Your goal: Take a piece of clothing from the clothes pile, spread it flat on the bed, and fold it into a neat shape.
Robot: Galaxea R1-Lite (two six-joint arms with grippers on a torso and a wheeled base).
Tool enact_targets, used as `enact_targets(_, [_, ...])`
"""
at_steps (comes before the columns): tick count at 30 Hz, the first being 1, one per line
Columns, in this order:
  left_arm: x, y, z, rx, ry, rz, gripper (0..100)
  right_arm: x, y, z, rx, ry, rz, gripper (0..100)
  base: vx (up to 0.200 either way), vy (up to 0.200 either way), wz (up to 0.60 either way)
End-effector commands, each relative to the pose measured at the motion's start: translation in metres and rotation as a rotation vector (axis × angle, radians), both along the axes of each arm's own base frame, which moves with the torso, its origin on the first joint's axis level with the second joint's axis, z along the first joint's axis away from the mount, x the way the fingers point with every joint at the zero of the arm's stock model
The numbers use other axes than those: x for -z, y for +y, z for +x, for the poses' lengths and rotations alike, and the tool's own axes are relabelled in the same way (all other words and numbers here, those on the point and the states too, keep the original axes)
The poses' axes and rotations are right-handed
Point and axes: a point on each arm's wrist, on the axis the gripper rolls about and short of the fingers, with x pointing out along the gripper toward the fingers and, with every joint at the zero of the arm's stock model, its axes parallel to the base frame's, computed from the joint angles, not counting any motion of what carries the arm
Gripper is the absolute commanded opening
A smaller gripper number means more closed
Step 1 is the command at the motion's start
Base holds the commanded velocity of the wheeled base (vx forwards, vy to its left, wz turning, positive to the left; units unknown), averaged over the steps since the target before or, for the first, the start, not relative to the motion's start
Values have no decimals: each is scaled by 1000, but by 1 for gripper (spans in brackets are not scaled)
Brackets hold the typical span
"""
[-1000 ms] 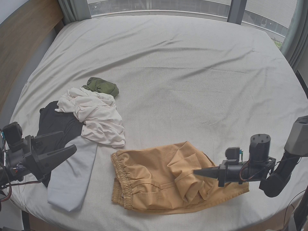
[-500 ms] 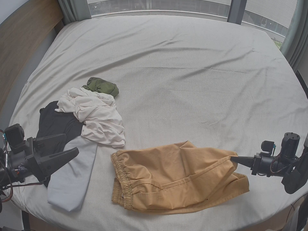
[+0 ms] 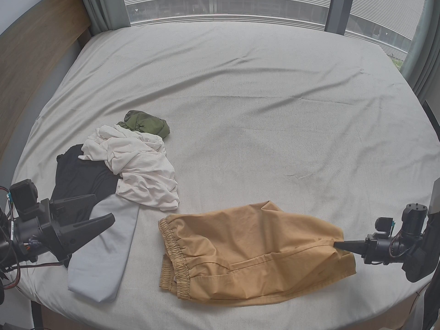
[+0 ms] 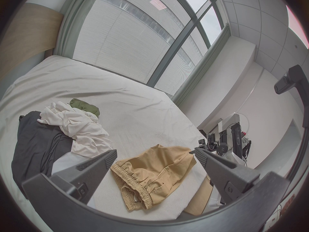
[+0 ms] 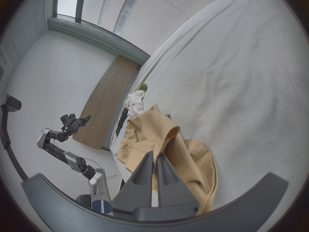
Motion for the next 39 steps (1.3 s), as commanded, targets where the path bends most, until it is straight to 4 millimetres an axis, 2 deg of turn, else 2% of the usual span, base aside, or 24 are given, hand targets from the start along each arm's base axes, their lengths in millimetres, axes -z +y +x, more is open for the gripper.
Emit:
enact_targets(1, [1, -1, 0, 8, 5, 0, 100, 17, 6, 6, -47, 50, 10, 0, 0, 0, 0])
enact_targets(2, [1, -1, 0, 8, 4, 0, 100, 16, 7, 7, -53, 44, 10, 100, 0, 0, 0])
enact_targets(9, [0, -1, 0, 9, 2, 0, 100, 12, 17, 12, -92, 13, 9, 100, 0, 0, 0])
enact_targets(18, [0, -2, 0, 13, 2, 0, 100, -4, 35, 19, -142, -15, 37, 100, 0, 0, 0])
enact_targets(25, [0, -2, 0, 13, 1, 0, 100, -8, 39, 23, -150, -20, 50, 100, 0, 0, 0])
enact_targets(33, [0, -2, 0, 13, 1, 0, 100, -20, 50, 16, -184, -9, 75, 100, 0, 0, 0])
enact_targets(39, [0, -2, 0, 13, 1, 0, 100, -20, 54, 14, -200, 10, 83, 100, 0, 0, 0])
